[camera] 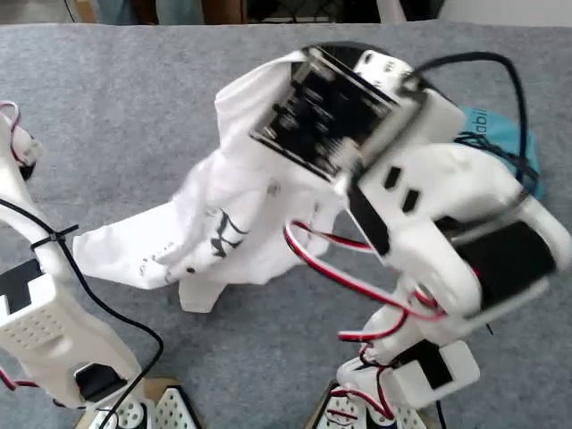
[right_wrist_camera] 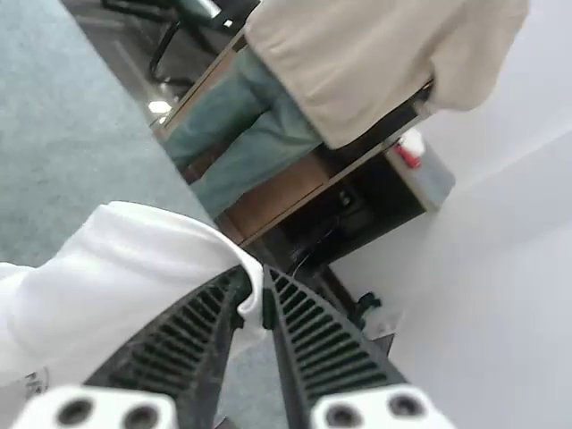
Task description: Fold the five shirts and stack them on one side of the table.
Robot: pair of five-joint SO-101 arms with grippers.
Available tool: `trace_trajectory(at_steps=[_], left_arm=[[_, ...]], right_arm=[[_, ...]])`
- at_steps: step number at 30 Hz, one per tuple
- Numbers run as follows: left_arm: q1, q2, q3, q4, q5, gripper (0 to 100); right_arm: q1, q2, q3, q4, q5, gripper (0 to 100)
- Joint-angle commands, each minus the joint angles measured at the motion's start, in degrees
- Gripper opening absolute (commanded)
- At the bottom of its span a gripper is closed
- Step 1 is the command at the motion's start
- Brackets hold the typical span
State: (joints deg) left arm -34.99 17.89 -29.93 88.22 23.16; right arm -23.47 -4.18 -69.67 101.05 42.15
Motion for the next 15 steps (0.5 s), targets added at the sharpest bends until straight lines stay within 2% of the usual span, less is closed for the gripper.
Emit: trace_trajectory(at_steps=[1,4,7,11,15], left_arm=[[-0.31,-1.32,-6.81,5.19,-0.44,3],[2.24,-1.58,-6.90,9.58,-0.62,3],[7.34,-1.32,-5.85,12.84,-3.78,3],[15.08,-2.20,2.77,12.75,-11.78,3],[22.20,-3.78,14.73,12.66,-18.11,3]], right_arm=[[0.97,-1.54,13.05,-0.62,0.09,1.4],[2.73,-1.54,24.40,-5.80,0.09,1.4],[3.52,-1.45,36.53,-14.59,0.44,1.4],[3.69,-0.57,57.71,-29.19,4.66,1.4],[7.03,-2.15,73.98,-40.62,4.57,1.4]])
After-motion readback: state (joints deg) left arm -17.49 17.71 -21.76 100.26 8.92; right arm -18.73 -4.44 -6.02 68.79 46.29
